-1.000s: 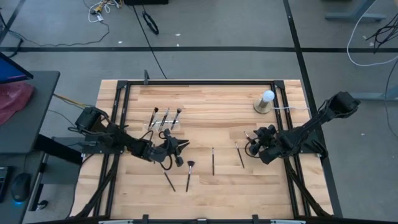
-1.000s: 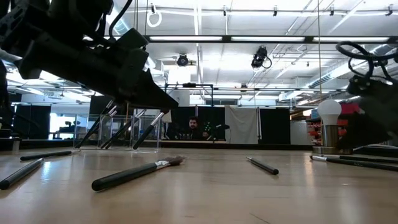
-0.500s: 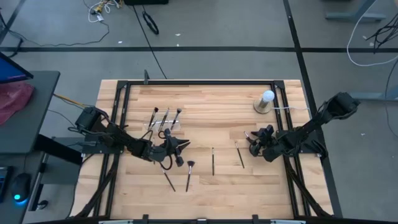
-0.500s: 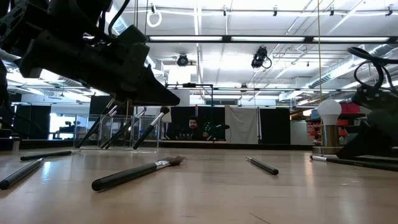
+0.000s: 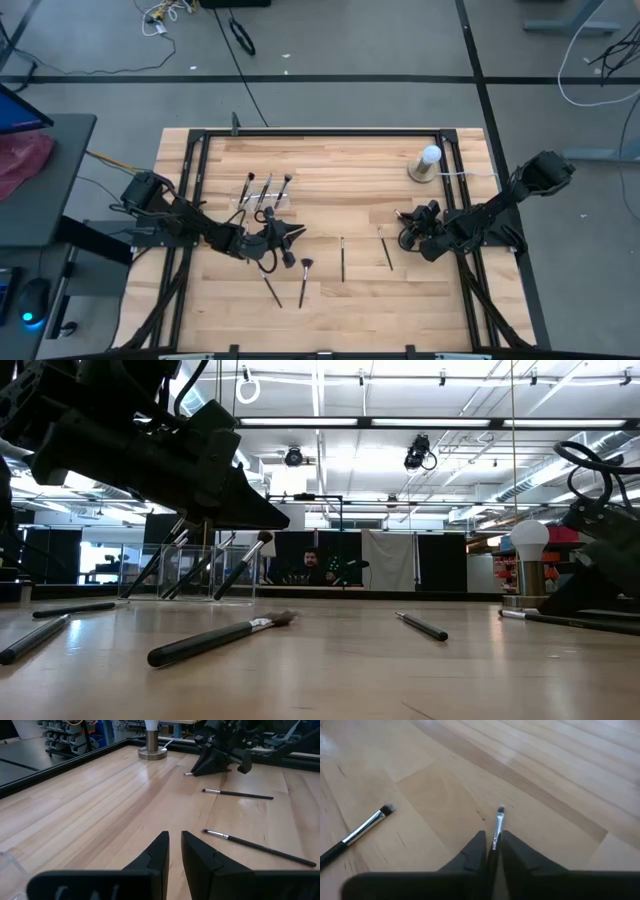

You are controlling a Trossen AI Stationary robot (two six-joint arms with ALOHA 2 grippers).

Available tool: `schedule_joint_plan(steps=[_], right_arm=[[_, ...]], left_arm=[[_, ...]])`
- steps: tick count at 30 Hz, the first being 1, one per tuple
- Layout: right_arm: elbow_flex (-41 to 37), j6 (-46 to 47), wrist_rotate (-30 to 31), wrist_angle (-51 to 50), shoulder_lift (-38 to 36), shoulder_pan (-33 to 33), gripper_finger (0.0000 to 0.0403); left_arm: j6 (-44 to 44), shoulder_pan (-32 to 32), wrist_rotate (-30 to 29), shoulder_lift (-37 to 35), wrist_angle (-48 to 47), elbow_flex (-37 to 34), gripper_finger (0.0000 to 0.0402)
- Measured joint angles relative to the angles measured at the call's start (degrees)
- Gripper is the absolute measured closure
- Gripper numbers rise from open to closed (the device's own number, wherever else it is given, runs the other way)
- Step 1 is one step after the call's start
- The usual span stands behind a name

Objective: Pick & Place Makeup Brushes
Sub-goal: Put the black eyeshadow brush into the transparent organizer

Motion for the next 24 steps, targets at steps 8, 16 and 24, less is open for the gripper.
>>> schedule_joint_plan(steps=[8,16,24], right_arm=[[0.62,-1.40,0.65,-0.81,0.19,0.04,0.0391],[5.84,-10.78,-2.43,-0.61,0.38,-0.52,0.0394],[6.79,-17.25,2.49,7.47,0.30,-1.93,0.0393]], left_arm=[[0.01,0.00,0.00,0.00,0.00,0.00,0.0349],[1.63,0.00,1.79,0.00,2.02,0.00,0.0349],[6.20,0.00,7.22,0.02,5.94,0.00,0.0349]])
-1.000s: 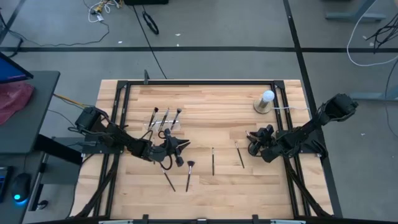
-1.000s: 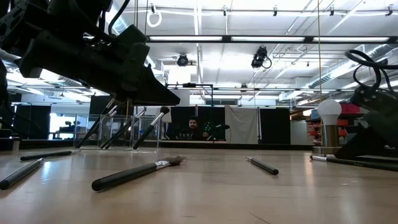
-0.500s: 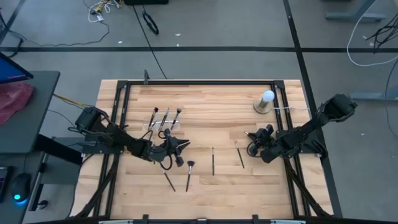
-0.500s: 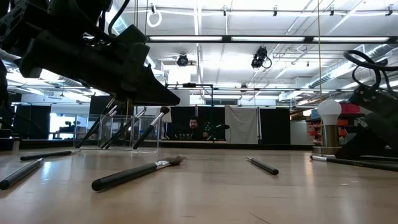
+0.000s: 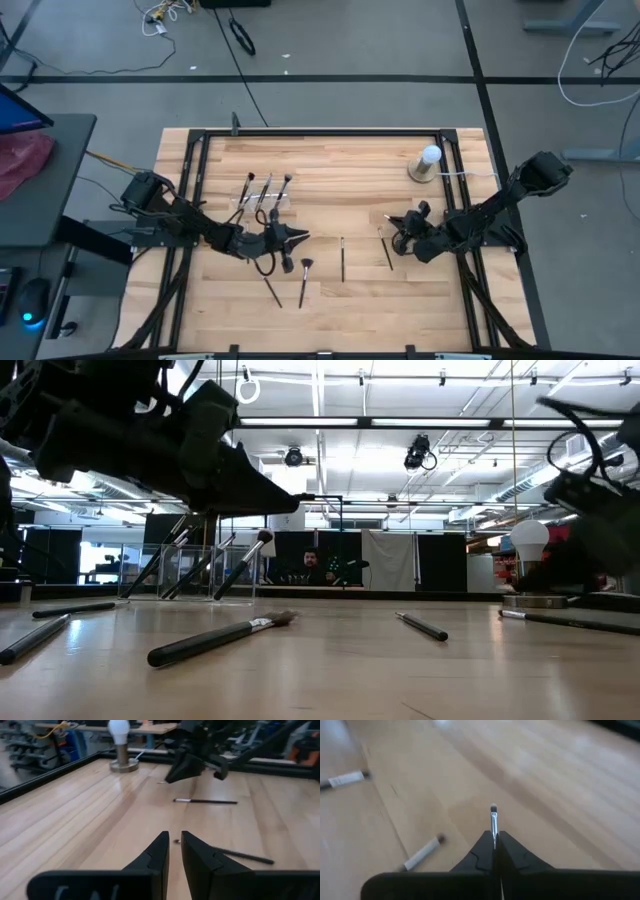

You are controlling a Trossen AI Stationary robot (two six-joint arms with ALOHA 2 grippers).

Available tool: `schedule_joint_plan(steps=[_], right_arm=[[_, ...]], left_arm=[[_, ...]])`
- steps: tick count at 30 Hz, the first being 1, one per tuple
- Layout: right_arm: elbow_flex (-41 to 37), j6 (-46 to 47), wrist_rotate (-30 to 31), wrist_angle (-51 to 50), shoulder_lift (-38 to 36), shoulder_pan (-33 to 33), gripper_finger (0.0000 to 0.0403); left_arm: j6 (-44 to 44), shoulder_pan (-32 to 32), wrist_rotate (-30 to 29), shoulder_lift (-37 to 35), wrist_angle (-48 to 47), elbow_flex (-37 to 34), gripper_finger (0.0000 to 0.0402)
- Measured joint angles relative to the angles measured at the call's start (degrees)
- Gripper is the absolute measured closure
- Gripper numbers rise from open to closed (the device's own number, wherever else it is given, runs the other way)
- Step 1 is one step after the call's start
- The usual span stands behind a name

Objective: Pick & Place Makeup Brushes
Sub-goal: Put the black eyeshadow brush into the transparent organizer

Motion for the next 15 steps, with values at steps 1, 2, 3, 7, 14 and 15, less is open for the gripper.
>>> schedule_joint_plan(steps=[1,2,3,7,14,15], right_arm=[[-0.01,-1.91,0.56,2.85,-0.01,-0.18,0.0393],[0.01,-4.40,0.89,6.54,-0.01,-0.33,0.0393],[0.01,-7.62,0.90,10.59,-0.01,-0.46,0.0392],[0.04,-22.75,-1.31,30.93,-0.03,-0.59,0.0392],[0.47,-41.78,-12.29,60.89,-0.10,-0.60,0.0391],[1.01,-43.41,-13.90,62.78,-0.10,-0.60,0.0390]], left_arm=[[0.83,0.01,0.68,0.00,0.66,0.04,0.0349],[1.55,0.04,1.21,0.00,0.95,0.27,0.0349],[2.32,0.22,2.11,0.00,1.00,0.73,0.0349],[5.01,1.78,7.78,0.02,1.08,3.15,0.0349],[11.22,5.63,19.25,0.66,1.31,8.69,0.0349],[11.89,6.20,20.72,1.30,1.59,9.72,0.0349]])
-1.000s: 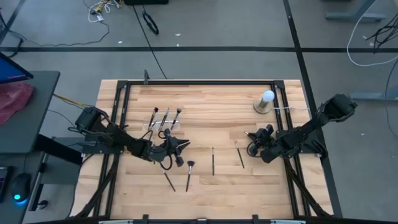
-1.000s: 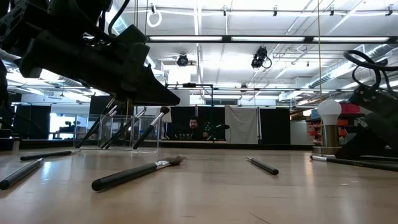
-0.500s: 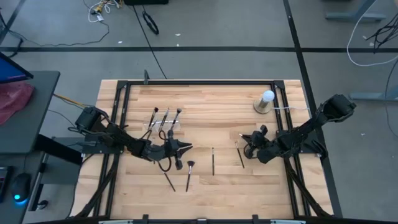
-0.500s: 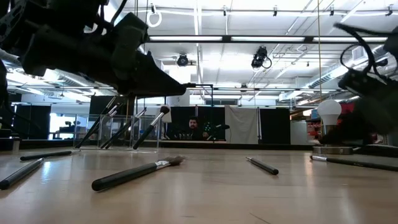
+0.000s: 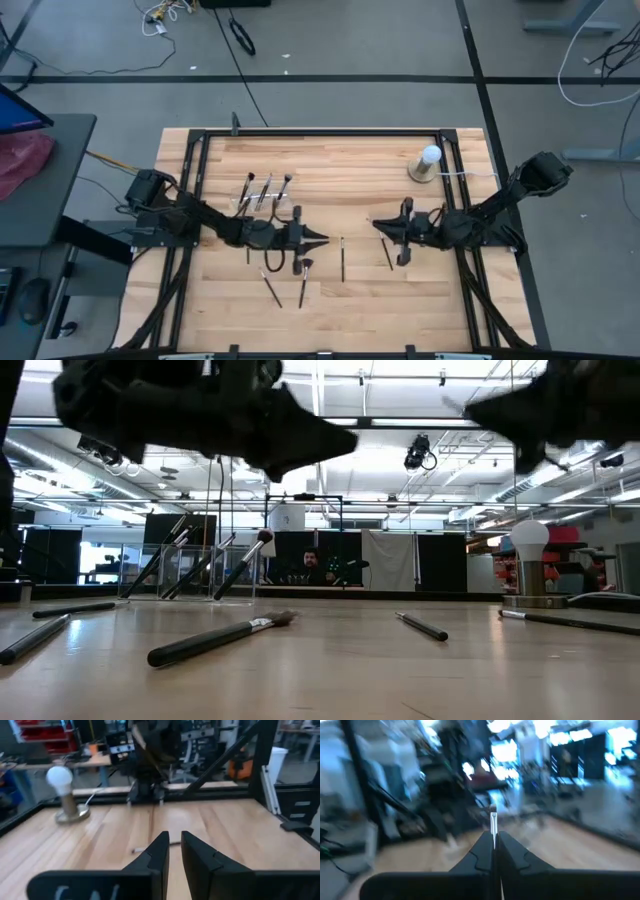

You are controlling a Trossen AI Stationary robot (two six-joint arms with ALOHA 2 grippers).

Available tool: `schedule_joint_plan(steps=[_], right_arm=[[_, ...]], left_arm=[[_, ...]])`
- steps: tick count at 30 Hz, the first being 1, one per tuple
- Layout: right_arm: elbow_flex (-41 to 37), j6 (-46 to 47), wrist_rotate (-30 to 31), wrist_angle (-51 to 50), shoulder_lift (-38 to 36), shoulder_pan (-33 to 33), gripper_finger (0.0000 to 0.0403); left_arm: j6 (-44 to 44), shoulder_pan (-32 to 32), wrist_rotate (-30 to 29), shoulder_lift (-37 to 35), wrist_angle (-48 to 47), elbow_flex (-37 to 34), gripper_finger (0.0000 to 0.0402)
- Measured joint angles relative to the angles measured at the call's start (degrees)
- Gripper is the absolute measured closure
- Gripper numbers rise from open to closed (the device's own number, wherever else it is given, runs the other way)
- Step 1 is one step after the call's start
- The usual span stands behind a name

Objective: Pick & Place Makeup Brushes
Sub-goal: Put the black eyeshadow brush into the transparent organizer

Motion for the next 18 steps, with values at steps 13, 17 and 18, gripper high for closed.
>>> schedule_joint_plan(steps=[13,17,18], right_arm=[[14.50,-17.39,-9.51,-0.12,4.89,0.00,0.0390],[16.69,-18.98,-11.26,0.24,7.68,0.00,0.0390],[16.95,-19.39,-11.24,0.71,8.38,0.00,0.0390]], left_arm=[[4.47,6.29,18.73,15.67,3.56,21.04,0.0274],[4.55,6.94,20.87,16.34,3.87,25.51,0.0222],[5.01,6.94,21.42,16.34,4.04,26.24,0.0214]])
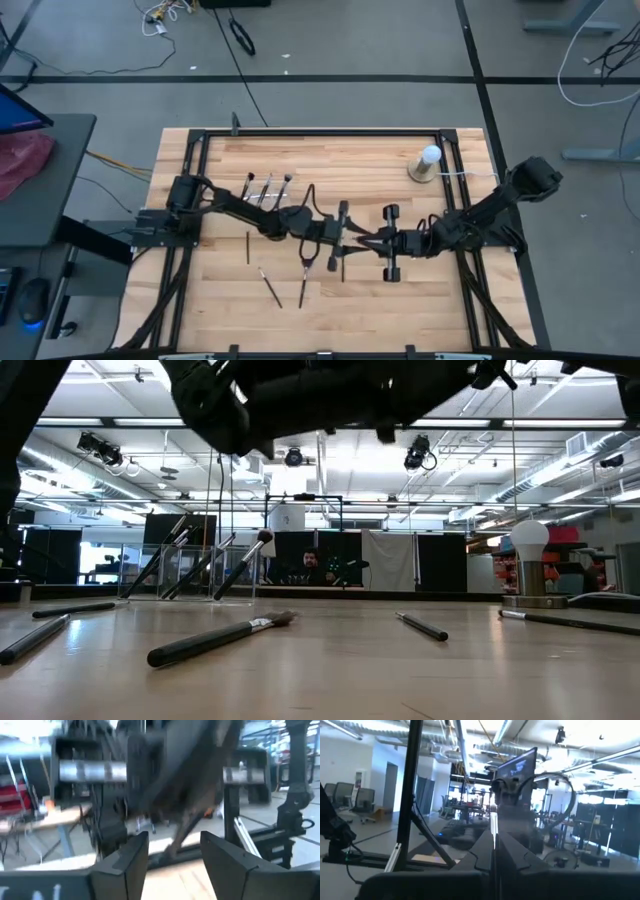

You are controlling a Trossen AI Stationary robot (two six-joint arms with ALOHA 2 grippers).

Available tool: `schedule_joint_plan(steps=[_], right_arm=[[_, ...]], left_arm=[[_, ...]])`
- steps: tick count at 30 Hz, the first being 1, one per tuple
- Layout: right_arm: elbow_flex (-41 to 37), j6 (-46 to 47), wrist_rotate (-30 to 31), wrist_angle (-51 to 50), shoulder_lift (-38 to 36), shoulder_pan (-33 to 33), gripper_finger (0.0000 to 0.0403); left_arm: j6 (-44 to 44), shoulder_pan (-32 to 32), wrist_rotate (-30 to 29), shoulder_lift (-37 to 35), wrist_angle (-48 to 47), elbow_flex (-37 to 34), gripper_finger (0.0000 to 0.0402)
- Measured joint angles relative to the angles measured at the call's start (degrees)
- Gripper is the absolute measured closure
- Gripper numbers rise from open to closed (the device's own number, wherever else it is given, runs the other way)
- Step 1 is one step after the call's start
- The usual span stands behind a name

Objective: Pick & Place Makeup Brushes
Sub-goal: Put the black eyeshadow brush into the transparent organizer

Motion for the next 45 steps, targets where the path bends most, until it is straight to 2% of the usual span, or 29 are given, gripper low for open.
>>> schedule_joint_plan(steps=[3,6,11,17,21,24,28,32,36,41,45], right_arm=[[0.70,-1.14,-0.08,2.25,1.83,0.00,0.0390],[0.80,-1.59,-0.39,4.15,3.30,0.00,0.0390],[0.84,-1.79,-0.14,5.16,4.01,-0.02,0.0390],[0.89,-1.19,-0.19,4.62,3.96,0.02,0.0390],[0.89,-0.25,0.05,3.34,3.90,0.04,0.0389],[0.82,-0.34,1.46,2.35,3.72,0.59,0.0386],[0.69,-3.53,8.35,0.13,1.58,2.86,0.0365],[0.84,-6.56,14.71,-0.93,-1.69,5.71,0.0333],[0.87,-9.70,18.59,-1.96,-4.24,8.72,0.0310],[0.84,-11.79,21.76,-3.75,-4.69,10.84,0.0295],[0.84,-10.25,21.79,-7.40,-4.71,10.93,0.0294]], left_arm=[[2.47,-0.51,2.22,0.00,0.13,1.15,0.0206],[2.90,-1.47,2.02,0.00,0.49,1.52,0.0218],[3.07,-2.10,0.94,0.07,1.46,1.63,0.0274],[3.02,-2.08,0.74,0.09,1.91,1.61,0.0376],[2.19,-2.26,0.23,0.09,1.09,1.59,0.0384],[1.70,-2.92,-3.42,-0.08,-1.52,1.59,0.0384],[0.59,-3.88,-9.94,-0.38,-6.11,1.86,0.0385],[0.32,-4.64,-16.72,-0.96,-15.74,1.52,0.0385],[-3.05,-5.08,-22.92,-4.90,-22.31,0.30,0.0385],[-5.06,-6.22,-29.95,-10.38,-26.55,-5.25,0.0385],[-8.32,-6.52,-36.53,-18.06,-27.11,-14.16,0.0384]])
